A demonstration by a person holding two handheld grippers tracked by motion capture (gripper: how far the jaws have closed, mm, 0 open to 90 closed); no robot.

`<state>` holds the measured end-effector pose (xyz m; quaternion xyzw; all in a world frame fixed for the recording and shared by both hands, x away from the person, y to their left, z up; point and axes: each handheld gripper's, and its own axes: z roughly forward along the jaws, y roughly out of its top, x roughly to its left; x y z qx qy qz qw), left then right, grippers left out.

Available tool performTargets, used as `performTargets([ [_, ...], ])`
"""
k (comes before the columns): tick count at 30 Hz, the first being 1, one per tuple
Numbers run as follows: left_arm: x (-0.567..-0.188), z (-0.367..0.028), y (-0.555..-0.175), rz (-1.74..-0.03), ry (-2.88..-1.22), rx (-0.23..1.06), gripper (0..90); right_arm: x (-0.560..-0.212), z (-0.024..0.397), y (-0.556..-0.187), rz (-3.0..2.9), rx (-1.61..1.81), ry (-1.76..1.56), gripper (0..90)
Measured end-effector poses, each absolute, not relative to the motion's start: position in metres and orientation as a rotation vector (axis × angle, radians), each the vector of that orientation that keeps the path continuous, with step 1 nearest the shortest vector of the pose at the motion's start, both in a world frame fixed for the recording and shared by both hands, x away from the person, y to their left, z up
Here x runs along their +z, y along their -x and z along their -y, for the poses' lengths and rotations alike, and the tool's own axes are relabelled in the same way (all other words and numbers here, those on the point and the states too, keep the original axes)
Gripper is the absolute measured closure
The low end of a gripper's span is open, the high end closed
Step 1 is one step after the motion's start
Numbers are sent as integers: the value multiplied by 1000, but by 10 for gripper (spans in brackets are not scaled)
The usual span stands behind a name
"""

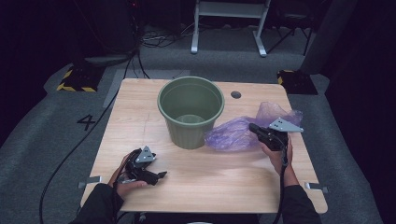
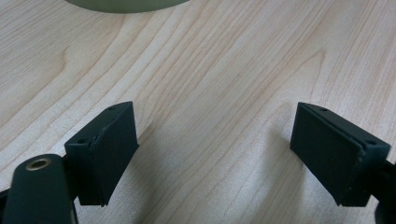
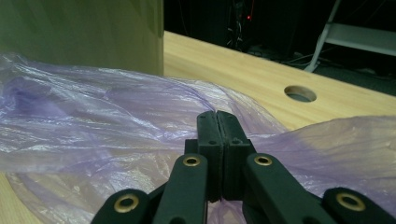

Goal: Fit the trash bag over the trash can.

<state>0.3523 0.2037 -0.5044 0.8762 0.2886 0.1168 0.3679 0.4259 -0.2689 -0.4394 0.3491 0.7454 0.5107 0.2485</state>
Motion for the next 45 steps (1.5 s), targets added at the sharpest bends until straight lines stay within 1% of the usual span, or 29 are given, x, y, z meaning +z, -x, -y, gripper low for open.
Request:
performTargets([
  [13, -504, -203, -352, -747, -2249, 305, 143, -404, 265, -418, -1986, 1422, -878, 896],
  [33, -504, -203, -352, -749, -2249, 306, 143, -375, 277, -393, -1912, 1488, -793, 897],
  [45, -504, -203, -352, -750, -2248, 307, 144, -354, 270, -387, -1888, 1517, -714, 897],
])
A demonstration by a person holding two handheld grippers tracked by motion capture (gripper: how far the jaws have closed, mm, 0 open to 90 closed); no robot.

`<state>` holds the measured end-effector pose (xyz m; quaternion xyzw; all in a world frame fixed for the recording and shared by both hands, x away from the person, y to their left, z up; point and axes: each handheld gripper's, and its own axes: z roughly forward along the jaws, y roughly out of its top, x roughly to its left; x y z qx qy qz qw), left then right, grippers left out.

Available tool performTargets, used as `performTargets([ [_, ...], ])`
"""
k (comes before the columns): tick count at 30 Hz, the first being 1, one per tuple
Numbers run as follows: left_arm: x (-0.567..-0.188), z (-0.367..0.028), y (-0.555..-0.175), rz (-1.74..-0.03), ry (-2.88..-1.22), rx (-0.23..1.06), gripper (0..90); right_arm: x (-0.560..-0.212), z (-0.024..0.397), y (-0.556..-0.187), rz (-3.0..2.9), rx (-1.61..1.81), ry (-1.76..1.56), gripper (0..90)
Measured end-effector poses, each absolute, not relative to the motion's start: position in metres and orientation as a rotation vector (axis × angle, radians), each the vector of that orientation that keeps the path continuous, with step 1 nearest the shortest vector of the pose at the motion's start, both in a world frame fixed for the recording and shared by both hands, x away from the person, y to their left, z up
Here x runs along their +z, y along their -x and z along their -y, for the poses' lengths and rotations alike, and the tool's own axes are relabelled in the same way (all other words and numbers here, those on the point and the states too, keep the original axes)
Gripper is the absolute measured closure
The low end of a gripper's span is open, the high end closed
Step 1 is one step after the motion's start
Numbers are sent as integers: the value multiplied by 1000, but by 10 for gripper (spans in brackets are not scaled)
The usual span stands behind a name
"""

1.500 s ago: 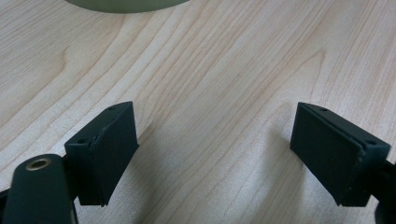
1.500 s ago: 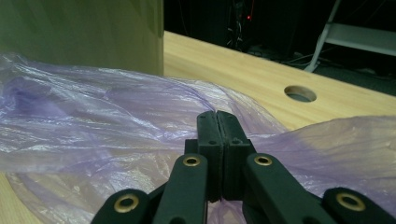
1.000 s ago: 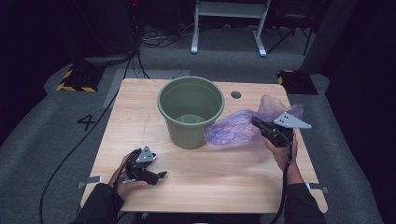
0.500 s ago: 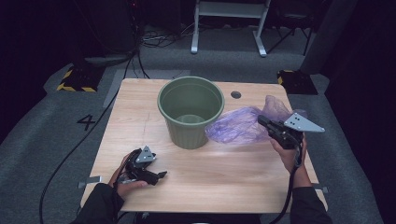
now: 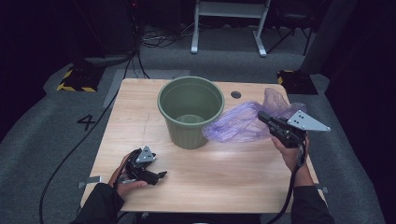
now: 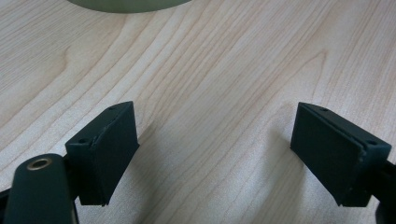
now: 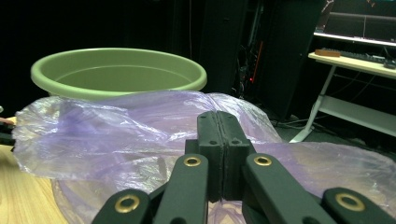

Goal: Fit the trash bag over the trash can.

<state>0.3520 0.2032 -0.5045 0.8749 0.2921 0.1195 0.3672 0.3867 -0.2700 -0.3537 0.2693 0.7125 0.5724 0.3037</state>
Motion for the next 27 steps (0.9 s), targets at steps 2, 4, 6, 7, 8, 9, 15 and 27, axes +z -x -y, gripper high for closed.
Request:
performTargets([
  [2, -504, -203, -352, -750, -2249, 307, 143, -351, 272, -385, -1881, 1519, -709, 897],
  [4, -504, -203, -352, -750, -2249, 307, 143, -350, 274, -384, -1871, 1519, -706, 897],
  [6, -504, -203, -352, -751, -2248, 307, 143, -348, 276, -384, -1861, 1525, -709, 897],
  [7, -504, -203, -352, -750, -2248, 306, 143, -347, 277, -383, -1859, 1524, -708, 897],
  [8, -504, -203, -352, -750, -2249, 307, 143, -346, 277, -383, -1854, 1525, -707, 897],
  [9, -504, -203, -352, -751, -2248, 307, 144, -345, 278, -383, -1848, 1525, -702, 897],
  [15, -504, -203, -352, -751, -2248, 307, 143, -338, 288, -382, -1807, 1547, -715, 897],
  [27, -504, -203, -352, -751, -2248, 307, 143, -330, 299, -383, -1730, 1555, -759, 898],
])
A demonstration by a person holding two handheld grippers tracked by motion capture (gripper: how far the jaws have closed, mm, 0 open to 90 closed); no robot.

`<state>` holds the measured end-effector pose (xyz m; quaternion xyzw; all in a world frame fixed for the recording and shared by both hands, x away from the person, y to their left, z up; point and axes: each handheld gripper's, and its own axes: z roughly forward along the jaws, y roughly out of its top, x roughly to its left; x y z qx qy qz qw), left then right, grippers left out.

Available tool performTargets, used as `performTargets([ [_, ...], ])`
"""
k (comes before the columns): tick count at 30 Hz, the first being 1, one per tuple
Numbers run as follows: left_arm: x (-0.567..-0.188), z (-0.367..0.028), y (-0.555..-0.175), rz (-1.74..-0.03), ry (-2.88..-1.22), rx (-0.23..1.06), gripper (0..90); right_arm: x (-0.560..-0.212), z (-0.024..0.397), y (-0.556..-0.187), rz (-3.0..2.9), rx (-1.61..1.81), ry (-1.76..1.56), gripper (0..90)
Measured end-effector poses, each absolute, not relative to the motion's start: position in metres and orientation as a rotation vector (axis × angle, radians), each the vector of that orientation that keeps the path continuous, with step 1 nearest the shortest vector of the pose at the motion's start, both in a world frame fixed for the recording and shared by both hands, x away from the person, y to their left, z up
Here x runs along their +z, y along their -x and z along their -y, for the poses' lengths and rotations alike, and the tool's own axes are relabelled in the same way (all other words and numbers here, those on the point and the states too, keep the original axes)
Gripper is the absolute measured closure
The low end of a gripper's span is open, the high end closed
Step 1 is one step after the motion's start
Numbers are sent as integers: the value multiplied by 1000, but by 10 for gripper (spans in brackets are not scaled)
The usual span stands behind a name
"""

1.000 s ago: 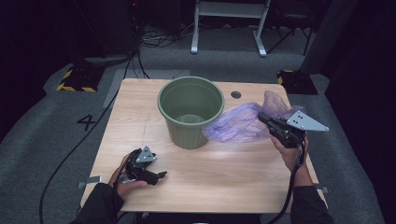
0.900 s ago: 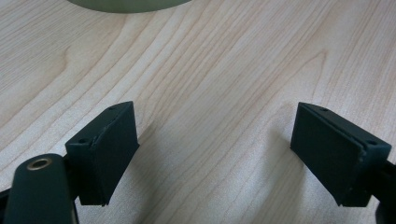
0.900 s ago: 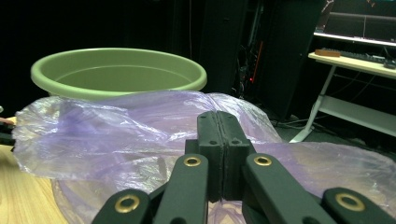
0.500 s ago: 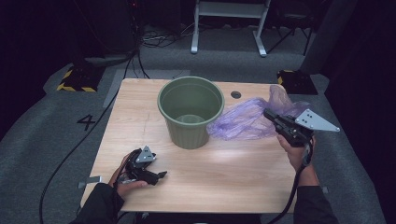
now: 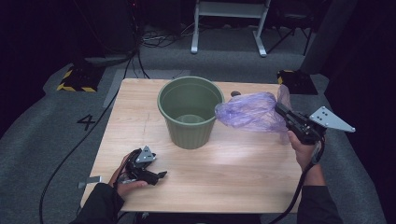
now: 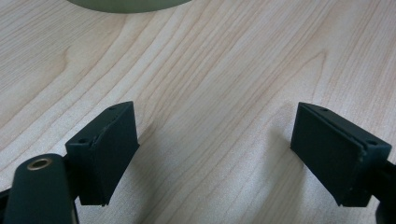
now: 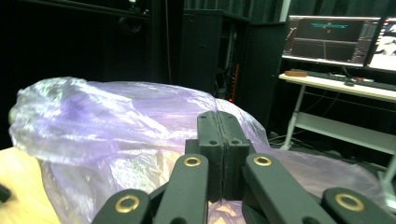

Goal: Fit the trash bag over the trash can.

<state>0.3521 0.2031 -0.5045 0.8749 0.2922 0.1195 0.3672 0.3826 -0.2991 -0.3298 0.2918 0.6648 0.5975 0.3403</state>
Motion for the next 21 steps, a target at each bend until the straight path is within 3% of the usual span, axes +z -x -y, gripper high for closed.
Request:
performTargets([
  [12, -499, -207, -350, -763, -2257, 338, 159, -325, 257, -410, -1757, 1455, -792, 897],
  [21, -464, -216, -341, -730, -2164, 444, 176, -324, 224, -427, -1810, 1335, -763, 897],
])
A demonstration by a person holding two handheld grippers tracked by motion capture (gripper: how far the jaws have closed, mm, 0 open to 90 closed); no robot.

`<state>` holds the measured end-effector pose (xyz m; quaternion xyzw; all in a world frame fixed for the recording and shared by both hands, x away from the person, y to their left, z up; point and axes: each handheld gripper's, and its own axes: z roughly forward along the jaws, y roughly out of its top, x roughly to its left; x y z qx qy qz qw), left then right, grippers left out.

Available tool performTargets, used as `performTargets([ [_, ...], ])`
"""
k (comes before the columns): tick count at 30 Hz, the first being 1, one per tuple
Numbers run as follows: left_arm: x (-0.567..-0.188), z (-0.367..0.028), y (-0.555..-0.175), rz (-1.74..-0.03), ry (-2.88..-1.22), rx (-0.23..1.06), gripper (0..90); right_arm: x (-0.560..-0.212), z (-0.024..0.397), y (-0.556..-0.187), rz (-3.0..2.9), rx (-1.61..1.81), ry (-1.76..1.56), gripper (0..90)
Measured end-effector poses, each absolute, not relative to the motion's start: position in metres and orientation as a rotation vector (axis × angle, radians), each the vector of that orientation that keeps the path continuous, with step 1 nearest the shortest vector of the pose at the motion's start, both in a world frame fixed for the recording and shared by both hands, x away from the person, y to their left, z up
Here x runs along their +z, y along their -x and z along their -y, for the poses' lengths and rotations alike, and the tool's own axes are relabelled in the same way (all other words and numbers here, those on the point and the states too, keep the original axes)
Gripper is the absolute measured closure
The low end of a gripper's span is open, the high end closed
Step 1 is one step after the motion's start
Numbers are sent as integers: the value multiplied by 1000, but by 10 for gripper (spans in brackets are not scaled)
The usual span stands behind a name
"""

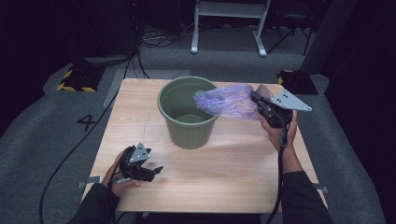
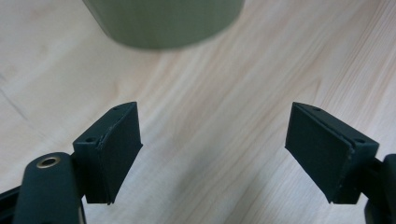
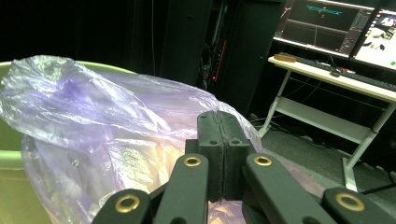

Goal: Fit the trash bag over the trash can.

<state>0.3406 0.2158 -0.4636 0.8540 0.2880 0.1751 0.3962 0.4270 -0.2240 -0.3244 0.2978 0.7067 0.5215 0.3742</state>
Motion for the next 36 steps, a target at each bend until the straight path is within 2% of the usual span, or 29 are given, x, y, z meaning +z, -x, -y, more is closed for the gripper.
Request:
performTargets([
  [8, -415, -226, -336, -708, -2016, 543, 181, -318, 203, -433, -1854, 1262, -713, 897],
  [15, -377, -225, -344, -678, -1953, 579, 191, -314, 189, -435, -1887, 1220, -687, 897],
  [19, -357, -219, -352, -661, -1973, 646, 196, -313, 183, -437, -1914, 1206, -680, 897],
  [25, -323, -217, -365, -635, -1913, 594, 199, -311, 174, -436, -1933, 1169, -654, 897],
  [30, -303, -201, -380, -607, -1940, 600, 194, -308, 164, -435, -1947, 1152, -621, 897],
  [36, -293, -163, -396, -539, -2036, 618, 193, -310, 153, -436, -1978, 1134, -586, 897],
])
